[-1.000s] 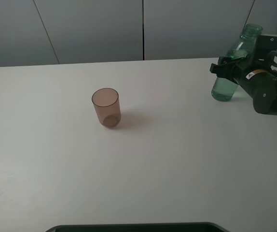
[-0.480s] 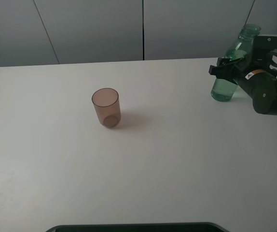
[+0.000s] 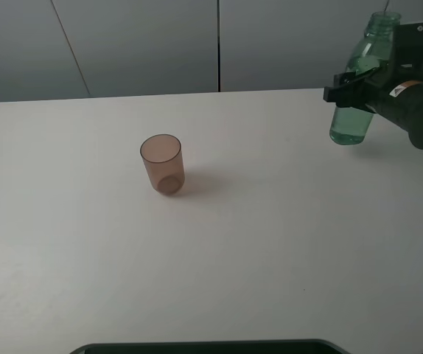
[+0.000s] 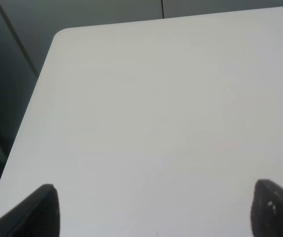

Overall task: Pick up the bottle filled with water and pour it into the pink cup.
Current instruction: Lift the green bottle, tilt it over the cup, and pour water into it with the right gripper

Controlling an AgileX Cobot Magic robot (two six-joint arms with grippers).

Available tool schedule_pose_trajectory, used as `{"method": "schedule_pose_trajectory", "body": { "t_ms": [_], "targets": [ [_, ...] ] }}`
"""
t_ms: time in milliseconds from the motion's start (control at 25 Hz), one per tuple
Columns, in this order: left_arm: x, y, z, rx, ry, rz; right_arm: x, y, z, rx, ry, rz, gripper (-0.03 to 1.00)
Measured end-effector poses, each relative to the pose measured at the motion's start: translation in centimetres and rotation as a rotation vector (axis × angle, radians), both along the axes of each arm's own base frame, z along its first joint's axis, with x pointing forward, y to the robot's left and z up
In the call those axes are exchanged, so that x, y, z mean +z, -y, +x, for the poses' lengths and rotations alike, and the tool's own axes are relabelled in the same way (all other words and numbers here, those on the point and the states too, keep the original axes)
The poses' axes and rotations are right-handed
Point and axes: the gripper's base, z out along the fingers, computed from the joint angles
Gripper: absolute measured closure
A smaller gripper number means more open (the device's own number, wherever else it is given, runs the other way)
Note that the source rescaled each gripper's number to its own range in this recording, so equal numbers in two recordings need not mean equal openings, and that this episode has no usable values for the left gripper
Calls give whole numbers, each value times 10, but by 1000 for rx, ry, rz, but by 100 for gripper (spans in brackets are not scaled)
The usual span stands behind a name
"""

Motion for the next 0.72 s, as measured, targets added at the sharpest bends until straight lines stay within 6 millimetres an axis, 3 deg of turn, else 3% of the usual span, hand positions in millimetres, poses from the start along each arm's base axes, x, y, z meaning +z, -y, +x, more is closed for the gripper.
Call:
{"method": "schedule_pose_trajectory", "body": {
  "t_ms": [200, 360, 720],
  "targets": [
    [0, 0, 0, 0, 0, 0, 37, -8, -10, 53, 54, -8, 96],
    [0, 0, 0, 0, 0, 0, 58, -32, -21, 146, 122, -19, 96],
    [0, 0, 0, 0, 0, 0, 62, -94, -45, 387, 151, -140, 96]
  ]
}}
